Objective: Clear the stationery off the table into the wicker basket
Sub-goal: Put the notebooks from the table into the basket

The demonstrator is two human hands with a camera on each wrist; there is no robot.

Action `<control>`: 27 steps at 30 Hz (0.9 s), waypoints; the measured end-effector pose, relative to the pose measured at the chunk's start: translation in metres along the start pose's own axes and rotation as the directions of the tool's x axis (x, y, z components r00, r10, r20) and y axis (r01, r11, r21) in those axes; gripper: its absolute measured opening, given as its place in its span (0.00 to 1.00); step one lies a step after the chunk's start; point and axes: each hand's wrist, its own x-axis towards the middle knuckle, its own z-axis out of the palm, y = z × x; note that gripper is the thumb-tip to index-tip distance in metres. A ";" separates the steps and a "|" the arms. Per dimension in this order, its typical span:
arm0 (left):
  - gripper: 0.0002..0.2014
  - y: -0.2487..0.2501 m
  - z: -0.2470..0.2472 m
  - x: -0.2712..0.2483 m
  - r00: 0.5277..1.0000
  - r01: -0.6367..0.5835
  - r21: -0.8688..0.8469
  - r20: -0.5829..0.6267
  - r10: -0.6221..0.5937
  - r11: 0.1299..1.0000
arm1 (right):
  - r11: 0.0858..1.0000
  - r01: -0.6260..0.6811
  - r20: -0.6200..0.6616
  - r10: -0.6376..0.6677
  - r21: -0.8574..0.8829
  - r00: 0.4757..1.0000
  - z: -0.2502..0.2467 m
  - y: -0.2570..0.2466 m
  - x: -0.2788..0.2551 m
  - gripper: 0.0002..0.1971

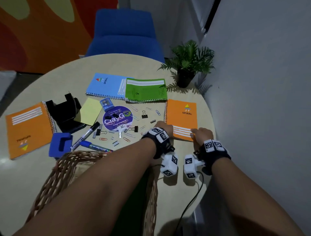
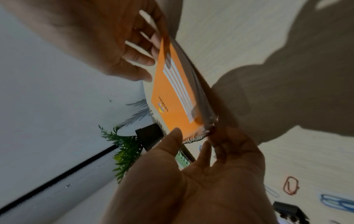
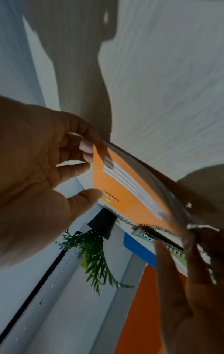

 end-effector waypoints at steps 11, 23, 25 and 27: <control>0.09 -0.003 -0.032 -0.098 0.912 -0.195 -0.352 0.279 0.302 0.915 | 0.805 -0.298 0.321 0.143 0.513 0.936 -0.016 0.024 -0.052 0.23; 0.17 -0.159 -0.149 -0.207 0.952 -0.231 0.061 0.220 0.213 0.971 | 0.889 0.451 0.265 -0.455 0.080 0.850 0.036 0.014 -0.223 0.28; 0.10 -0.190 -0.152 -0.214 0.954 -0.248 0.262 0.231 0.189 0.933 | 0.839 0.531 0.313 -0.474 -0.123 0.823 0.061 0.023 -0.247 0.35; 0.09 -0.217 -0.150 -0.215 0.950 -0.270 0.442 0.267 0.161 0.856 | 0.807 0.531 0.326 -0.445 -0.258 0.834 0.087 0.032 -0.260 0.39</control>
